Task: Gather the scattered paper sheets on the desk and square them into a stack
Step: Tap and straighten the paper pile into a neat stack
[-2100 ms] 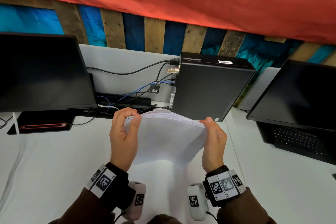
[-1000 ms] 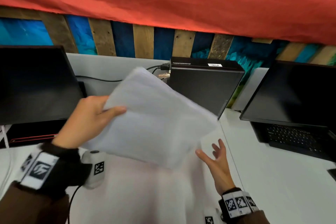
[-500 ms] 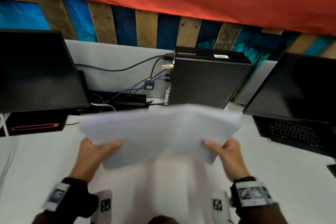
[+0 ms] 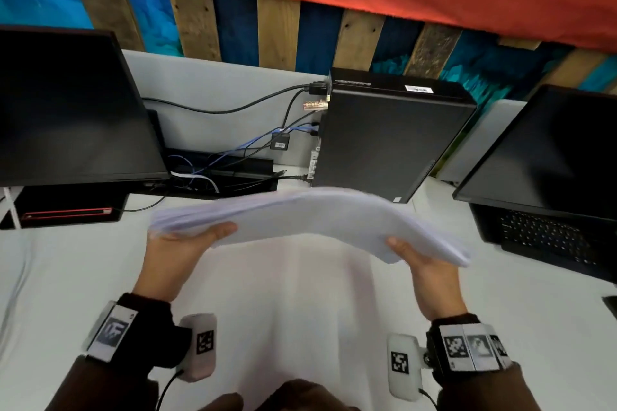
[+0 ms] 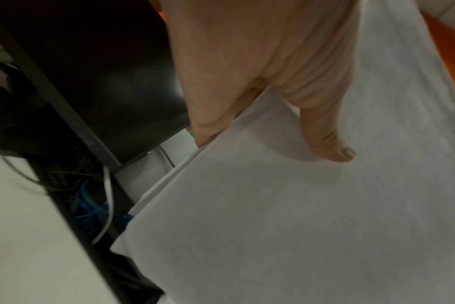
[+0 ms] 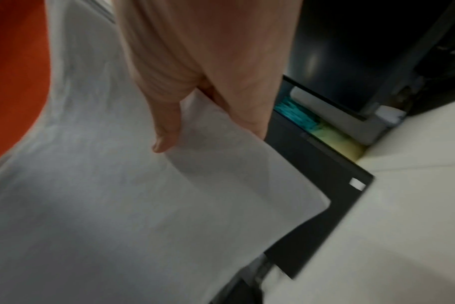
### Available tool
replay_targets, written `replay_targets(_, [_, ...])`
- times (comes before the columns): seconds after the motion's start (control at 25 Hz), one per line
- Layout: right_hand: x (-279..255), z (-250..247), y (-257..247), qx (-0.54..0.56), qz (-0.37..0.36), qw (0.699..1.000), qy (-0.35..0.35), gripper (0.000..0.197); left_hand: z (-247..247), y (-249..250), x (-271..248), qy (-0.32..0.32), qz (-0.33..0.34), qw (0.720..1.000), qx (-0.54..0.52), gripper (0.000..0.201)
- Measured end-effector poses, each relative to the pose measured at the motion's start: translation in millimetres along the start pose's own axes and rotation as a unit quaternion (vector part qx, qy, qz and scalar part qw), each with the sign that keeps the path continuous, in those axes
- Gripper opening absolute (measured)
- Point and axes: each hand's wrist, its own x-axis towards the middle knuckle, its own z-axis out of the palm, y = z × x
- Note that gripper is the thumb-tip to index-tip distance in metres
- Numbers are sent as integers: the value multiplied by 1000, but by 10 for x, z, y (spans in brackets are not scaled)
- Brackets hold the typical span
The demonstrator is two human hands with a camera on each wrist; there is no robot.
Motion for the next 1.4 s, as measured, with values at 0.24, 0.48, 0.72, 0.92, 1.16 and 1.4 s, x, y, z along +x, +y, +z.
replay_targets(0.24, [-132,106,618,6,91,996,11,16,-22,-655,-93,-3,-50,999,-9,20])
replay_targets(0.48, [30,291,505,74,54,992,87,27,150,-619,24,53,-36,995,-70,15])
replay_targets(0.72, [136,359,560,52,82,984,153,25,130,-441,6,100,51,985,133,17])
replay_targets(0.92, [160,337,617,44,82,983,156,26,914,-100,123,-229,241,717,613,79])
replay_targets(1.16, [-50,49,736,7,85,993,75,87,949,-148,398,-254,182,726,613,18])
replay_targets(1.4, [18,430,-118,91,74,981,-153,60,216,403,205,-141,56,987,52,13])
